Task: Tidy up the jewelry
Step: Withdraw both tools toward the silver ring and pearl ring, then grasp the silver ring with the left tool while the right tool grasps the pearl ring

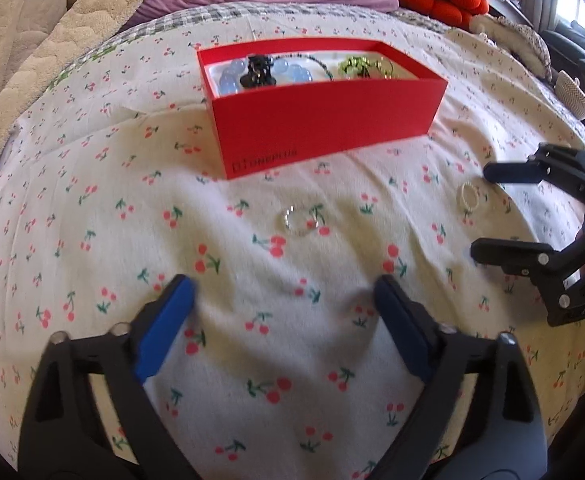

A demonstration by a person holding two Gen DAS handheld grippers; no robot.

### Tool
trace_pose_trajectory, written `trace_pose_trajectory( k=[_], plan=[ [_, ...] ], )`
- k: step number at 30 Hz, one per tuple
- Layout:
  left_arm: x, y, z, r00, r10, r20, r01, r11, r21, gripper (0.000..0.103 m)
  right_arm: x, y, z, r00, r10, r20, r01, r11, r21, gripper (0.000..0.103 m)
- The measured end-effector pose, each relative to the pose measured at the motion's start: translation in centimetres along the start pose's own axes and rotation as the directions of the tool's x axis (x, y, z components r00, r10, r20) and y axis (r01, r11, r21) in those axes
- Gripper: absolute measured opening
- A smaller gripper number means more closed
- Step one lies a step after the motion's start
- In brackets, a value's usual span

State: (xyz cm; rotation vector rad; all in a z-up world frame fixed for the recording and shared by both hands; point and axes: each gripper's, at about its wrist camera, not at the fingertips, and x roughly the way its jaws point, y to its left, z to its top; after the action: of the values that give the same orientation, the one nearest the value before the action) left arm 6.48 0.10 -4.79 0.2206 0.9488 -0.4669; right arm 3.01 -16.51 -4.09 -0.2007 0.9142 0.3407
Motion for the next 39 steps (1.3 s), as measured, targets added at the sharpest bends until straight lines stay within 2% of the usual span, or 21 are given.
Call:
trace_pose_trajectory(
  k=[5,9,11,16,28,30,32,36,39],
  plan=[
    [0.0,0.6,0.6,1.0,-0.021,0.019,0.021,1.0,-0.014,0.06,0.7,0.1,0.4,0.999,0.036,-0.017,-0.036,0.999,0.001,0.057],
    [0.3,0.6,1.0,0.999,-0.028,0.024,0.028,1.0,-0.011,0.051,1.2,0.3,0.4,0.999,0.035,-0.031,-0.035,0.999,-0.015,0.053],
    [0.4,0.4,1.1,0.999,-0.043,0.025,0.043,0.999,-0.003,0.043,1.3,0.2,0.4,0.999,0.037,-0.033,-0.037,0.999,-0.009,0.048],
    [0.8,-0.4,1.4,0.998,-0.054,0.014,0.053,0.998,0.031,0.041,1.3,-0.2,0.5,0.998,0.043,-0.038,-0.043,0.999,0.003,0.039],
    [1.1,-0.6,1.7,0.999,-0.051,0.015,0.05,0.998,0.037,0.04,1.5,-0.3,-0.2,0.999,0.039,-0.031,-0.039,0.999,-0.004,0.039],
    [1.1,-0.8,1.7,0.999,-0.046,0.016,0.045,0.998,0.041,0.038,1.5,-0.2,-0.1,0.999,0.035,-0.033,-0.036,0.999,-0.004,0.037],
    [1.2,-1.0,1.7,0.998,-0.054,0.013,0.054,0.998,0.045,0.027,1.6,-0.3,0.0,0.999,0.03,-0.037,-0.03,1.0,-0.004,0.034],
    [1.1,-1.5,1.8,0.999,-0.038,0.017,0.037,0.997,0.066,0.022,1.6,-0.3,0.1,0.999,0.028,-0.039,-0.028,1.0,-0.002,0.028],
    [1.1,-1.5,1.7,0.999,-0.042,0.017,0.041,0.997,0.065,0.021,1.5,-0.2,0.0,0.999,0.032,-0.041,-0.033,0.999,-0.005,0.018]
  ],
)
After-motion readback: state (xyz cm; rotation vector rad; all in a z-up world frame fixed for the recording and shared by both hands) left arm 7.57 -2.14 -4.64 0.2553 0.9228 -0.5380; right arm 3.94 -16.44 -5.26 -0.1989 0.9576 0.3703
